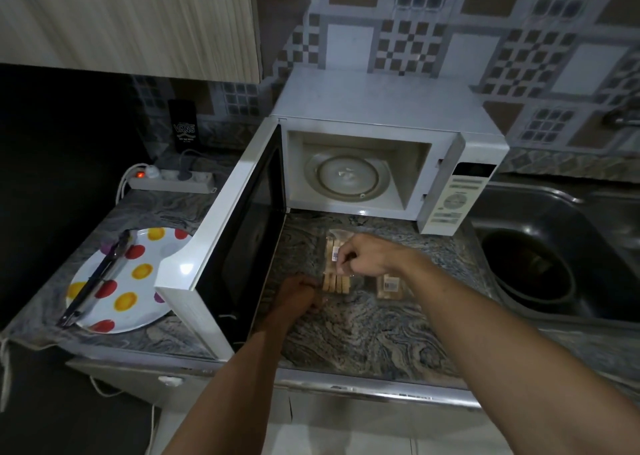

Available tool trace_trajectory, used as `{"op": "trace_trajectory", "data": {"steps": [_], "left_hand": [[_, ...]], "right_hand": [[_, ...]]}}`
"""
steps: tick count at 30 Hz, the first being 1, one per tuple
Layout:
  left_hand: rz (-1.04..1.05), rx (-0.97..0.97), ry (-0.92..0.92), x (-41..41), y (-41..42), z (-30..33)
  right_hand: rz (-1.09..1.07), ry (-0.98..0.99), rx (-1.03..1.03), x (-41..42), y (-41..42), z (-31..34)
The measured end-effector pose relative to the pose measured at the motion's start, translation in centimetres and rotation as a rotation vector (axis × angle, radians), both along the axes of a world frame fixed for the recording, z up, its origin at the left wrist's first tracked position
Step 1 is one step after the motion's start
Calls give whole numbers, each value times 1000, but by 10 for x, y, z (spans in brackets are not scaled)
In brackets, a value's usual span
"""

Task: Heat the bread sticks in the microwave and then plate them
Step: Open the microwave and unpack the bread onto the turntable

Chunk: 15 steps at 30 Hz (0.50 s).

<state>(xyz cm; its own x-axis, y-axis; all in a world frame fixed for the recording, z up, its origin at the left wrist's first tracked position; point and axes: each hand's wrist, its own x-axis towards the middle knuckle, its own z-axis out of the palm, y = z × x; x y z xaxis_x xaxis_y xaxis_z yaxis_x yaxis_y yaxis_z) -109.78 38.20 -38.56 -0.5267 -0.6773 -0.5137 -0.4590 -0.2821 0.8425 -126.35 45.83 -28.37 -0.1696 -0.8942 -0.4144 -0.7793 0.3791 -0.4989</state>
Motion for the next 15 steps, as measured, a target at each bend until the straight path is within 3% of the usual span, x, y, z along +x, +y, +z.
{"op": "trace_trajectory", "data": {"steps": [5, 8, 11, 15], "left_hand": [[55, -55, -53, -10, 0, -8], [-6, -500, -222, -13, -2, -3], [-35, -762, -183, -24, -10, -8], [-111, -727, -165, -40, -25, -27]], "right_hand": [[-7, 81, -103, -12, -16, 45], [-8, 185, -171, -23, -25, 61], [-46, 293, -238, -35, -37, 65], [-211, 441, -441, -42, -48, 55]]}}
